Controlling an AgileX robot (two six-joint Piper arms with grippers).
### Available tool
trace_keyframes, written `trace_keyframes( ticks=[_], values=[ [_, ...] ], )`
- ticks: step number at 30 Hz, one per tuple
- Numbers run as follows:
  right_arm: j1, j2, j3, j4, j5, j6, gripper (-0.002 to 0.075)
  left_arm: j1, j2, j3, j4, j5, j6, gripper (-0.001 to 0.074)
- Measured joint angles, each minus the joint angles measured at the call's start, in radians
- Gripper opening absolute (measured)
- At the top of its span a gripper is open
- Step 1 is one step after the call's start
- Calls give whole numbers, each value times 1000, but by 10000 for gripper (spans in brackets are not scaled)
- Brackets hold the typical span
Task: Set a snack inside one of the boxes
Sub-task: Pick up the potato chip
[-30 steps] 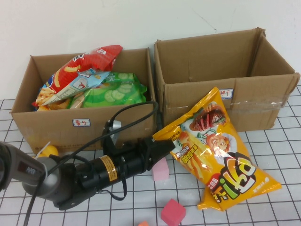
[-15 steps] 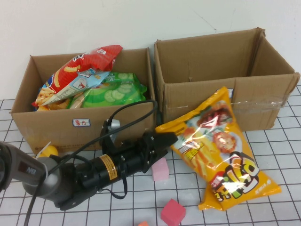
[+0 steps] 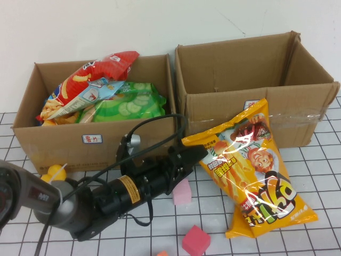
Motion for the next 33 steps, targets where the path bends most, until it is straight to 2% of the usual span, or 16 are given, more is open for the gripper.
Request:
trace_keyframes(
  ticks=[7,18,20,23,29,31,33],
  values=[
    [0,0,0,0,0,0,-1,-6,0,-63,70,4,-68,597],
    [0,0,0,0,0,0,-1,-82,0,-162,49,21,-74,571],
    [0,0,0,0,0,0,-1,-89,0,-173,47,27,-74,542],
    [0,0,0,0,0,0,-1,-92,0,-183,40,28,-74,439],
    [0,0,0,0,0,0,-1,-92,0,-185,41,32,-48,96],
    [0,0,0,0,0,0,-1,-92,0,-185,58,32,-41,41],
    [0,0,0,0,0,0,-1,-92,0,-185,75,29,-37,20]
  ],
)
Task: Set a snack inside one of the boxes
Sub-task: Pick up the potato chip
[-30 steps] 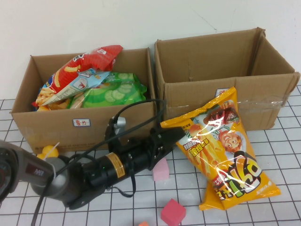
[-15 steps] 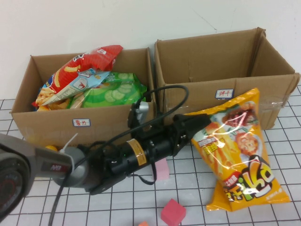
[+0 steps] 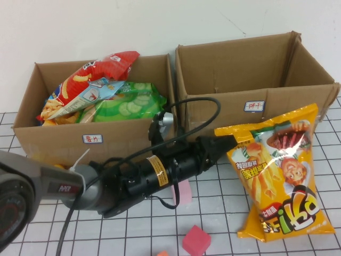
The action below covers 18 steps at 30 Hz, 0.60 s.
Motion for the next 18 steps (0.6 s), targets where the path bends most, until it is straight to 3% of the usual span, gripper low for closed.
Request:
trace_keyframes(
  ticks=[9,18],
  values=[
    [0,0,0,0,0,0,-1,0,-34,0,65,-13,-46,4],
    [0,0,0,0,0,0,-1,0,-211,0,126,24,-50,1]
  ],
)
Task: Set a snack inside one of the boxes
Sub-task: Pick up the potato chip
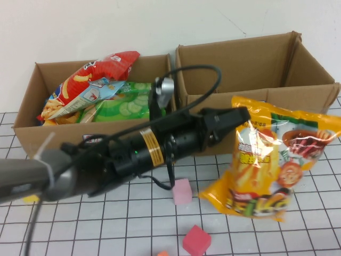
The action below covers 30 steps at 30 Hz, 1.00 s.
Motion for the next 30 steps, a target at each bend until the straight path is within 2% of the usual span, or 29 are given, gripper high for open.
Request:
trace_keyframes(
  ticks=[9,22,24,26,30],
  values=[
    [0,0,0,0,0,0,-1,0,-162,0,122,255,7,1],
    [0,0,0,0,0,0,-1,0,-178,0,523,473,-123,16],
    [0,0,0,0,0,0,-1,0,-178,0,543,488,-110,69],
    [0,0,0,0,0,0,-1,0,-178,0,562,493,-97,165],
    [0,0,0,0,0,0,-1,0,-173,0,577,497,-87,445]
  ],
)
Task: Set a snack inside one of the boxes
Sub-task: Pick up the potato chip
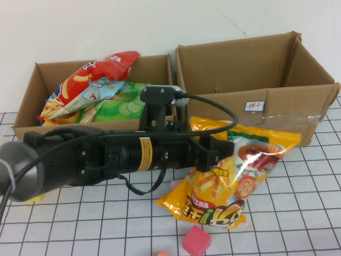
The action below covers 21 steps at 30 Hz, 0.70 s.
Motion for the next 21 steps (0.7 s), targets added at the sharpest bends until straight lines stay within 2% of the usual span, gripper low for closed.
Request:
trace_keyframes(
  ticks=[1,3,5,7,10,12,14,15,17,21],
  values=[
    [0,0,0,0,0,0,-1,0,2,0,3,1,0,497],
    [0,0,0,0,0,0,-1,0,6,0,6,2,2,549],
    [0,0,0,0,0,0,-1,0,11,0,9,2,14,560],
    [0,0,0,0,0,0,-1,0,16,0,9,5,16,536],
    [0,0,0,0,0,0,-1,0,23,0,9,9,21,417],
    [0,0,0,0,0,0,-1,0,25,0,6,16,23,302],
    [0,0,0,0,0,0,-1,0,27,0,6,23,23,155],
    [0,0,0,0,0,0,-1,0,27,0,6,23,23,113],
    [0,0,0,0,0,0,-1,0,28,0,2,25,23,52],
    [0,0,0,0,0,0,-1,0,26,0,-8,23,-9,16]
  ],
)
